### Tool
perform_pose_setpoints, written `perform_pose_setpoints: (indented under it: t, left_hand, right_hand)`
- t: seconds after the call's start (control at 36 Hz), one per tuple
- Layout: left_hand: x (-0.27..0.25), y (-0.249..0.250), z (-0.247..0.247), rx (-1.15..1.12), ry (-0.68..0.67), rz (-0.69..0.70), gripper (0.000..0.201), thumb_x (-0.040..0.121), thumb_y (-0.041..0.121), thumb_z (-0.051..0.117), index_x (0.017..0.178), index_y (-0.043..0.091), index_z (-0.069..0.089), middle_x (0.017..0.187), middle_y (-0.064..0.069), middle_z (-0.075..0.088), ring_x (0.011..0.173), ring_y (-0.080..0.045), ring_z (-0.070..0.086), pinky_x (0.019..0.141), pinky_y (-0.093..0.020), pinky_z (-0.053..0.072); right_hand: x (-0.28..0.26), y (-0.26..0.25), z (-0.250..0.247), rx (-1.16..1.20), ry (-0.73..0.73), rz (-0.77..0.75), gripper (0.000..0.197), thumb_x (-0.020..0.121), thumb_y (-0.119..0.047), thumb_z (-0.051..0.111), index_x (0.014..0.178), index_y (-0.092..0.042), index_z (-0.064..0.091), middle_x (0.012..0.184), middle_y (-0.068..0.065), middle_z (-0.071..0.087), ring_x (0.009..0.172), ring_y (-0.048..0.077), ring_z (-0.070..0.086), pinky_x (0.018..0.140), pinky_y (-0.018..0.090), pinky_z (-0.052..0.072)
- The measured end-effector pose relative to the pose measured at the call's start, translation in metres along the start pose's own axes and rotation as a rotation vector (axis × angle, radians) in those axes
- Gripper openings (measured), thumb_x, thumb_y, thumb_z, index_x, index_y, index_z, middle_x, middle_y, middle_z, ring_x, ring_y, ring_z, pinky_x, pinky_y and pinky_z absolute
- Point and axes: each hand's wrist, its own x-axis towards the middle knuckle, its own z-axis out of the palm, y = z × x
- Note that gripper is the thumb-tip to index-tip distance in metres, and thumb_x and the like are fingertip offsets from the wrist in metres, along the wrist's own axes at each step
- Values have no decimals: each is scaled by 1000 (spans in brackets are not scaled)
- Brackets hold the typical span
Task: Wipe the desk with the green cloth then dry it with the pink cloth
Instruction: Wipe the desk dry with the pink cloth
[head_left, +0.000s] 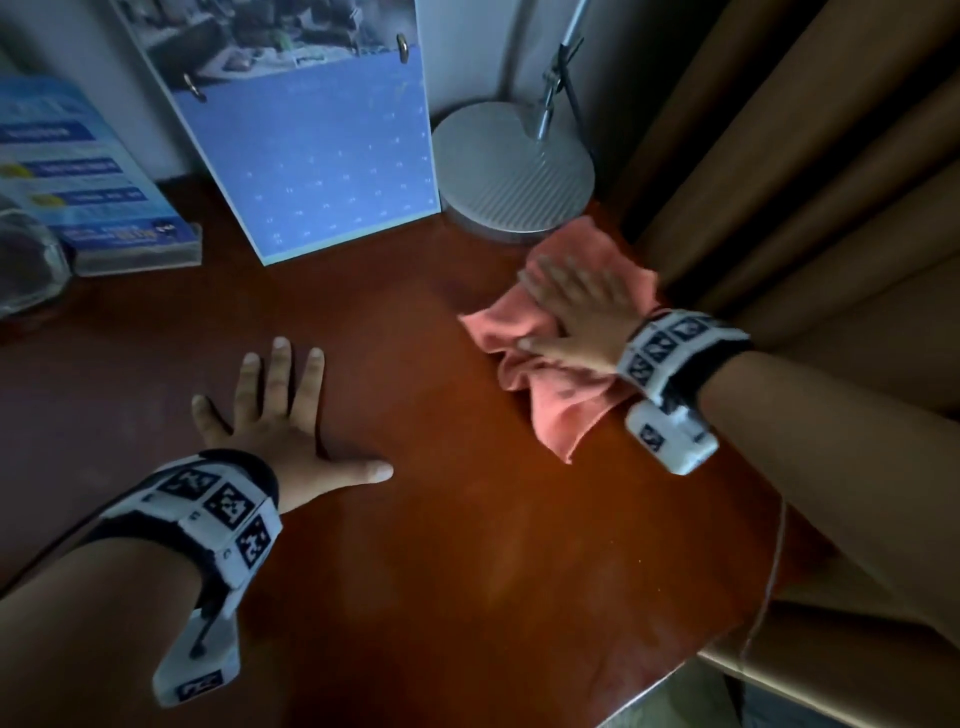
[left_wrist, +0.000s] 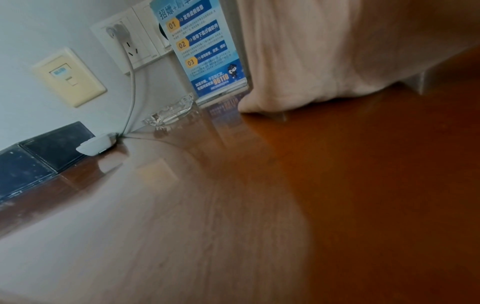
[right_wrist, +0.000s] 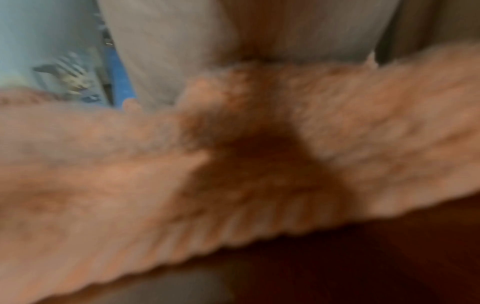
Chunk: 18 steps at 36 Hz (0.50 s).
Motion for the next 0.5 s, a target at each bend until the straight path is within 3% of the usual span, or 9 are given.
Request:
perform_pose_setpoints:
  t: [0.11, 0.22, 0.33, 0.42, 0.5]
  left_hand:
    - [0, 1, 0, 1, -1, -1, 134, 43, 100, 30, 135, 33, -40, 142, 3, -48, 138, -24, -33, 112, -60, -5]
    - [-1, 2, -1, -4, -3, 0, 133, 46, 98, 33, 136, 33, -39, 142, 3, -48, 138, -24, -33, 111, -61, -6]
    - [0, 1, -1, -4, 1, 5, 133, 46, 98, 34, 137, 33, -38, 143, 4, -47, 138, -24, -33, 111, -62, -6]
    - [-1, 2, -2, -8, 12, 0, 134, 45, 98, 36, 138, 34, -36, 143, 4, -46, 138, -23, -32, 111, -62, -5]
    - [-3, 3, -3, 3, 17, 4, 131, 50, 97, 36, 139, 32, -35, 144, 4, -45, 139, -24, -31, 111, -61, -4]
  right_hand:
    - [-16, 34, 6, 87, -27, 240, 88, 84, -76, 31, 147, -40, -18, 156, -10, -26, 144, 20, -22, 116, 49, -7]
    - [-32, 5, 18, 168, -51, 305, 101, 78, -82, 33, 146, -34, -24, 152, 0, -36, 141, 28, -30, 113, 56, -13]
    - [-66, -48, 33, 174, -71, 167, 106, 73, -85, 37, 144, -38, -26, 149, 1, -41, 136, 31, -37, 110, 60, -16]
    - [-99, -87, 48, 85, -95, -4, 108, 68, -88, 30, 144, -36, -26, 150, 2, -40, 135, 33, -38, 108, 64, -15]
    - [-127, -98, 62, 65, -128, -149, 105, 70, -87, 31, 144, -39, -26, 147, -4, -44, 133, 25, -44, 105, 59, -27]
